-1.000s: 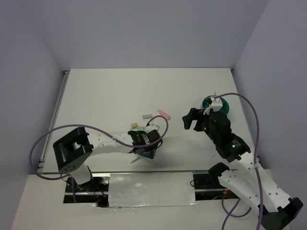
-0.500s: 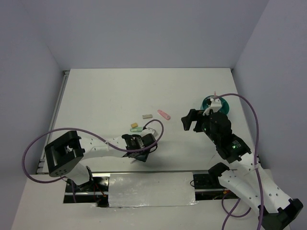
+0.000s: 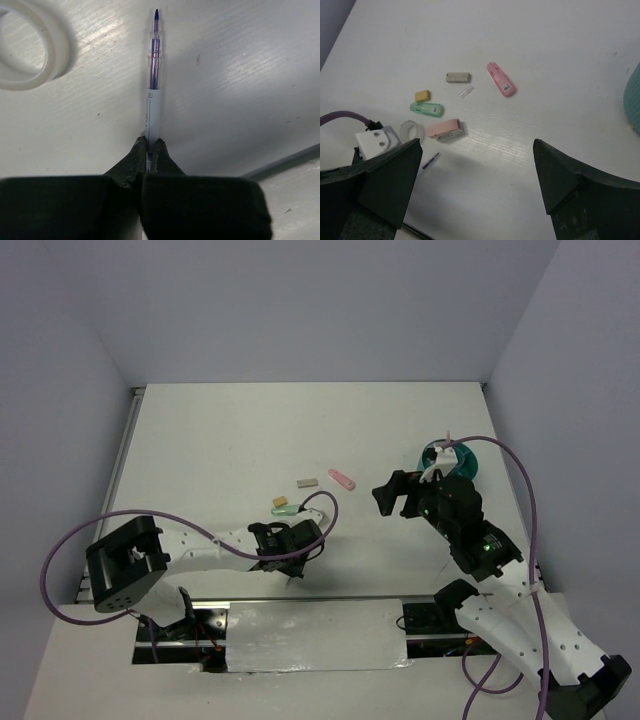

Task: Sort the stationery into containers
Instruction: Pick up the pen from the corner of the board, then pick up the pen cap from the center of the board.

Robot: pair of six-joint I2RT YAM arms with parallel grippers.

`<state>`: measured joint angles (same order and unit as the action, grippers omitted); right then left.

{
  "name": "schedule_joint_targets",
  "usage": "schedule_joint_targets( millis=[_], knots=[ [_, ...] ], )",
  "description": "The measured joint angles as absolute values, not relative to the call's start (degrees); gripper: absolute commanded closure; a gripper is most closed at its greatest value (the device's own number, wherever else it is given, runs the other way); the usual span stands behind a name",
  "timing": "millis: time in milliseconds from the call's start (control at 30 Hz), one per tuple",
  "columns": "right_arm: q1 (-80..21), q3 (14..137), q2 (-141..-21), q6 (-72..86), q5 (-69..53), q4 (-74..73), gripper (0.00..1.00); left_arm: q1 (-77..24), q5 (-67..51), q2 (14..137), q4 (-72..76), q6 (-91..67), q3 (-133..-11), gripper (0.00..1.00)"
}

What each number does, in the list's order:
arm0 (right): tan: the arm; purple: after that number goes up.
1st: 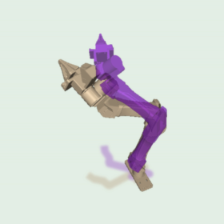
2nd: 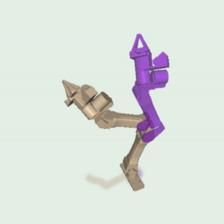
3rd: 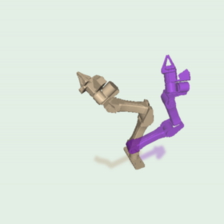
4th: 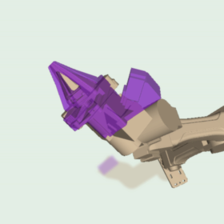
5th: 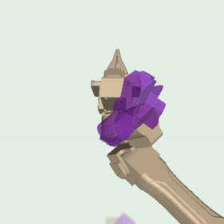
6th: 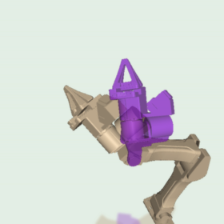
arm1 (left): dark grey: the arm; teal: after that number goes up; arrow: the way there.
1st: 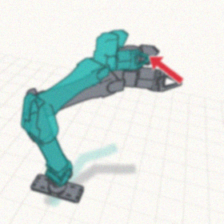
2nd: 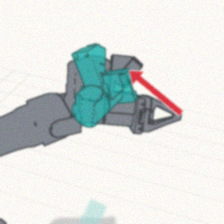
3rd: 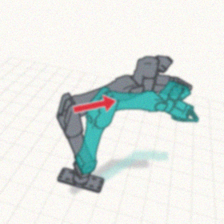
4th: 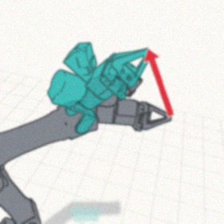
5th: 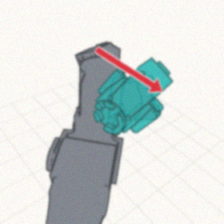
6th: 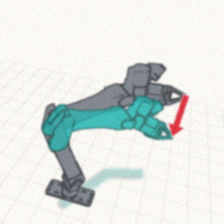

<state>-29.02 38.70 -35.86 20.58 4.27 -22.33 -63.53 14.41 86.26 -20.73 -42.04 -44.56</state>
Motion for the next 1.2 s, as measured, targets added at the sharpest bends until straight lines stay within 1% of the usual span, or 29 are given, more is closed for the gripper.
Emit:
schedule_joint_targets(
  millis=[133,200,300,367,500,600,633,700,800,867,900,1033,1200],
  knots=[
    [-29.0,37.9,-36.8,21.3,2.2,-20.6,0.00,-63.5,14.0,85.9,-19.4,-42.3,-44.1,1.00],
    [-29.0,37.9,-38.0,22.5,2.2,-20.3,0.00,-63.6,13.8,83.7,-19.9,-42.6,-43.0,1.00],
    [-29.4,37.9,-41.3,26.3,5.3,-20.1,0.00,-63.9,14.3,76.6,-24.6,-43.8,-42.1,1.00],
    [-31.4,38.3,-44.7,29.7,10.2,-20.2,0.00,-64.0,16.0,70.0,-28.3,-44.3,-43.0,1.00],
    [-38.1,41.7,-55.3,35.8,19.6,-20.2,0.04,-64.1,21.9,57.6,-35.0,-45.3,-47.9,1.00],
    [-40.8,47.9,-66.2,38.9,23.0,-20.8,0.12,-64.1,27.2,50.3,-38.6,-44.7,-51.9,1.00],
    [-41.4,50.8,-70.1,39.5,23.7,-20.7,0.13,-64.1,29.0,48.4,-40.0,-44.1,-53.2,1.00],
    [-42.1,56.9,-78.3,40.9,25.1,-21.1,0.17,-64.1,32.3,45.9,-42.2,-42.7,-55.5,1.00],
    [-43.0,65.4,-89.4,42.7,25.8,-21.3,0.19,-64.1,36.7,42.3,-43.5,-40.2,-56.2,1.00],
    [-43.5,69.5,-95.5,43.8,25.9,-21.8,0.20,-64.1,37.8,40.9,-44.6,-39.2,-56.1,1.00],
    [-43.9,71.0,-98.1,44.4,25.9,-22.0,0.23,-64.1,38.0,40.1,-44.9,-39.0,-55.8,1.00],
    [-45.4,74.5,-104.5,47.2,26.3,-24.6,0.28,-64.1,38.2,36.8,-45.6,-38.4,-54.0,1.00],
    [-46.2,78.0,-107.8,49.4,26.8,-27.7,0.31,-64.1,36.6,35.0,-45.4,-37.5,-53.3,1.00]
  ],
)
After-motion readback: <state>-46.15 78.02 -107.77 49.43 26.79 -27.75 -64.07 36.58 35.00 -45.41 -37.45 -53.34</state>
